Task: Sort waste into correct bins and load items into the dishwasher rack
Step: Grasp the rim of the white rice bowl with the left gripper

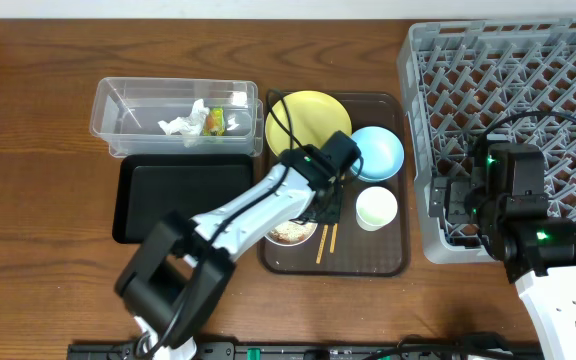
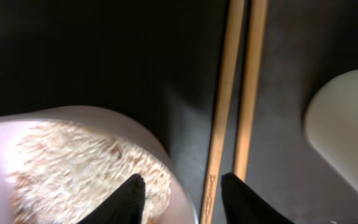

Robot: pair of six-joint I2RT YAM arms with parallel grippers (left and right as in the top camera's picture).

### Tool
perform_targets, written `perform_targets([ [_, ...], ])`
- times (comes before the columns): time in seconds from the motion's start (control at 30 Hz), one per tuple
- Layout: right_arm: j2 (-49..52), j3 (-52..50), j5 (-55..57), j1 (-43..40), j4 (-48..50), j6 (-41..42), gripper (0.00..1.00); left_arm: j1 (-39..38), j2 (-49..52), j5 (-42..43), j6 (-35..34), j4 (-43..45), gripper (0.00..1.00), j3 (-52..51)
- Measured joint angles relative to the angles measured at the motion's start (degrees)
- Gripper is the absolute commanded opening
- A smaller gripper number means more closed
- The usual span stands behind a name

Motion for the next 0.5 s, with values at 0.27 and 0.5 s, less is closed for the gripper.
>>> perform_targets([
  [0.27, 0.0, 0.0, -0.02, 0.0, -0.31, 0.0, 0.99, -0.33, 1.73, -0.07, -0.31, -0.07, 0.06, -0.17],
  [0.5, 0.0, 0.0, 0.0, 0.0, -0.55, 0.0, 0.99, -0.5, -0.28, -1.6, -0.13, -1.9, 0.06, -0.17],
])
